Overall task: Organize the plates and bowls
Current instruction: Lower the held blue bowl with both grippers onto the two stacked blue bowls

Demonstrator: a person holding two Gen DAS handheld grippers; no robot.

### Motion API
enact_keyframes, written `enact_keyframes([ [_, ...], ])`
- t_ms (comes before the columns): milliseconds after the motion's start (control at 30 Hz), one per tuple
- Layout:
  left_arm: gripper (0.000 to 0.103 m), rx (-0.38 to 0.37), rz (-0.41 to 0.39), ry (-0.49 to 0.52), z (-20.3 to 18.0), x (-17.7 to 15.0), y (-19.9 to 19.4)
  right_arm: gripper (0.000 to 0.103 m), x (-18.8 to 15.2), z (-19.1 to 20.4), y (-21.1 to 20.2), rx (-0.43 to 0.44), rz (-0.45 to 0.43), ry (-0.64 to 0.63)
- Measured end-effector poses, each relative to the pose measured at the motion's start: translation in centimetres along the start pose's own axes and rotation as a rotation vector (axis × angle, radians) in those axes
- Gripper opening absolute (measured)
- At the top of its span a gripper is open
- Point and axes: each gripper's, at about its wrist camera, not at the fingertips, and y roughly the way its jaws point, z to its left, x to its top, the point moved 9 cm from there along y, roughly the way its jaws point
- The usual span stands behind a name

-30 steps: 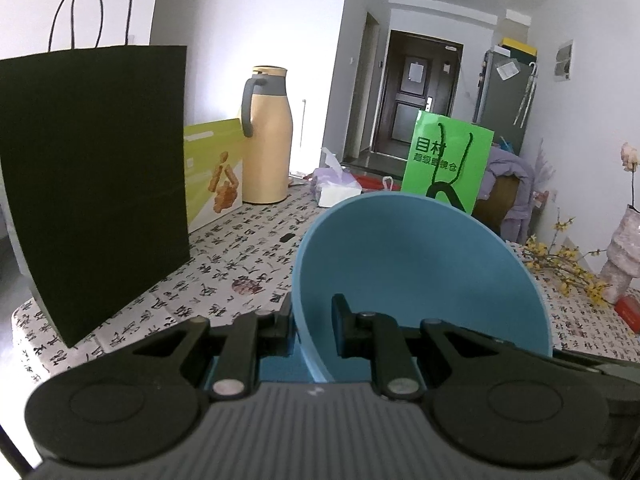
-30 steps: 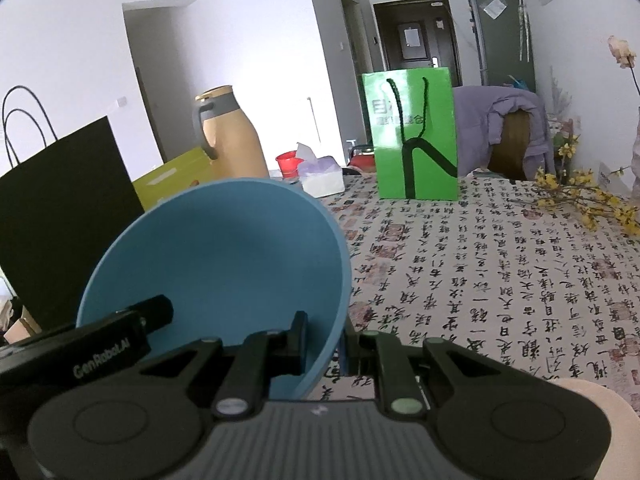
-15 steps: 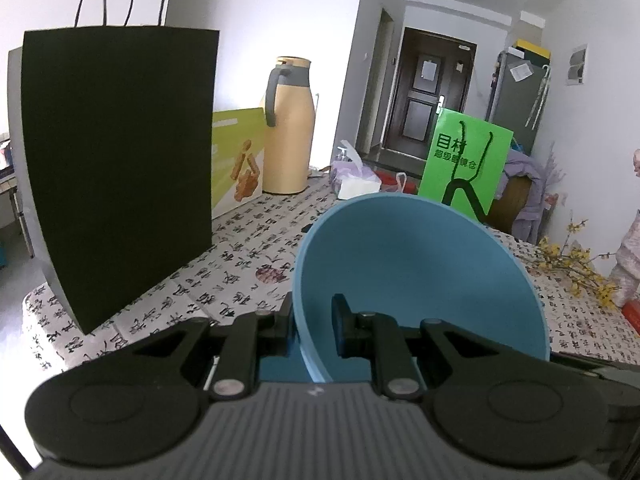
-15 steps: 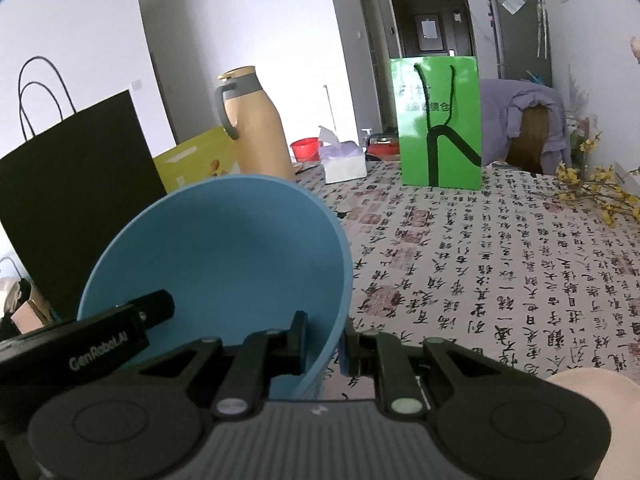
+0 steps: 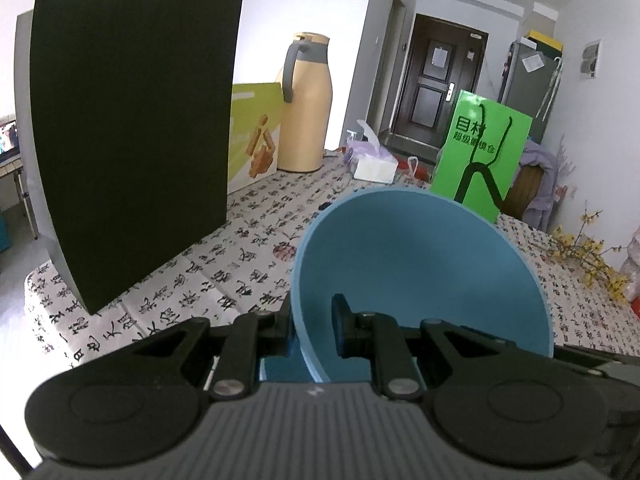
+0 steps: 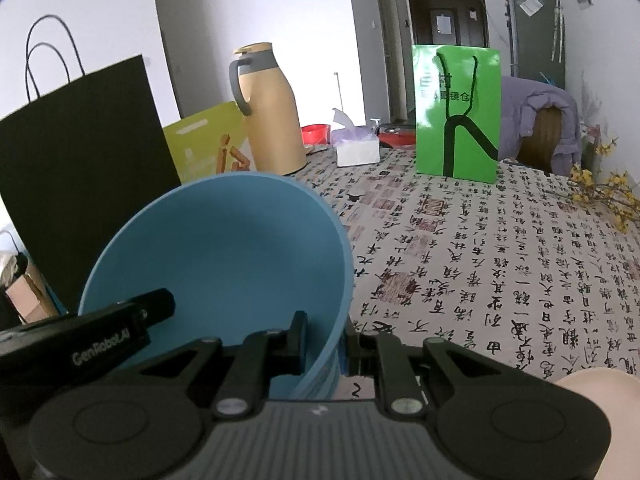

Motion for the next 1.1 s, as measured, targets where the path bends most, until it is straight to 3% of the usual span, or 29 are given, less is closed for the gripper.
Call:
enact_keyframes([
  [1100,0.017,-0.003,0.069,0.008,1.3,-2.8,3.0,0.016,-1.2,1.4,1.8,-0.159,-0.049,-0.216],
])
